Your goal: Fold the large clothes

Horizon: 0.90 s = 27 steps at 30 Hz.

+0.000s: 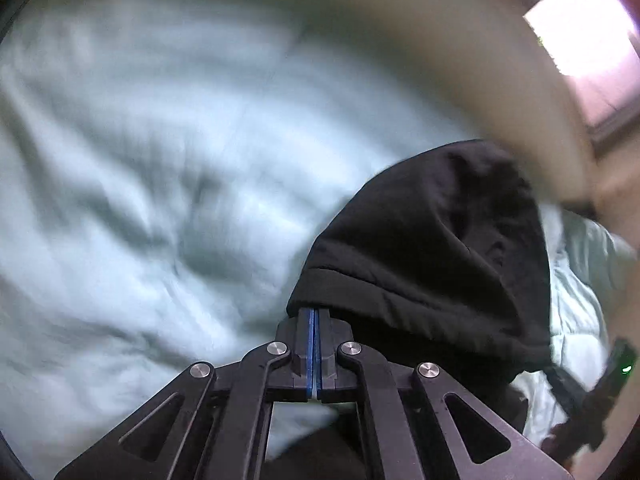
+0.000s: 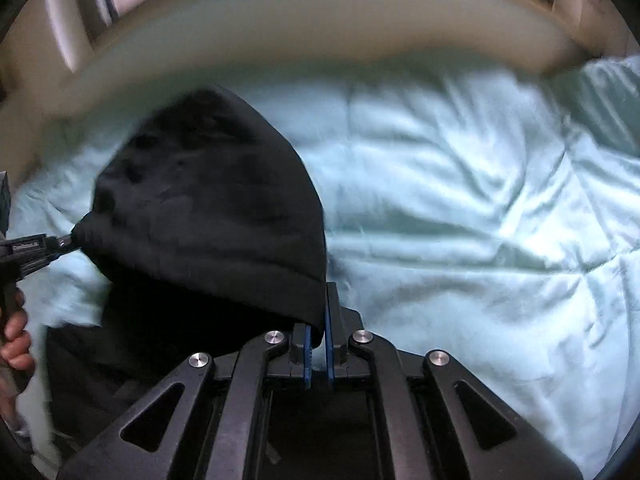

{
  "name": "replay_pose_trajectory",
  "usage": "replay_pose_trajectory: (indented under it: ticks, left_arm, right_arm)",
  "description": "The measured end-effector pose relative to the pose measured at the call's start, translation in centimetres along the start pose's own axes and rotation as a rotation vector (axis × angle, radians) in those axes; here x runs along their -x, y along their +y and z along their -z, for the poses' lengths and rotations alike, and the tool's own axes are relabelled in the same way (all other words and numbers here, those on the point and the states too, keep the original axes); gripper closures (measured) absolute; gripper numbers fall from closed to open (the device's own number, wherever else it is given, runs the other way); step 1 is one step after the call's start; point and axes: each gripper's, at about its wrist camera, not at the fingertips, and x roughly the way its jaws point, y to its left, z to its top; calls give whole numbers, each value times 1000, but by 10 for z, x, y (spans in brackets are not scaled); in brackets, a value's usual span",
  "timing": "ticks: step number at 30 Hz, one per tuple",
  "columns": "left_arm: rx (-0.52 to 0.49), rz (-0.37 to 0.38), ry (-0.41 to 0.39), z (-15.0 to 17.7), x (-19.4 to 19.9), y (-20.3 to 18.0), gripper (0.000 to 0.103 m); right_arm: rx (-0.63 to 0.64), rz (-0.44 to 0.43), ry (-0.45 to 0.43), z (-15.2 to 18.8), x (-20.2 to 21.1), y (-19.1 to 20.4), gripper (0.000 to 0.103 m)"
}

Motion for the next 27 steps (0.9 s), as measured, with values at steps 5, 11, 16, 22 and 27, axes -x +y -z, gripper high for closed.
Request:
replay_pose_trajectory:
  ticks: [5, 11, 16, 22, 27]
  left_arm:
    - [-30, 30, -21, 7, -9, 7, 101]
    - [-229, -76, -128, 31, 55, -10, 99]
    - [-352, -49, -232, 27, 100, -52, 96]
    - [-432, 102, -127, 8, 61, -115, 88]
    - [-292, 45, 96, 19, -29, -68, 87]
  right_arm:
    - [-12, -43, 112, 9, -49, -7, 98]
    - [32, -62, 59, 15, 1, -12, 71]
    - [52, -99, -66, 2, 62, -9, 60]
    - [100, -134, -57, -43, 23, 33, 59]
    - [93, -111, 123, -12, -60, 30, 59]
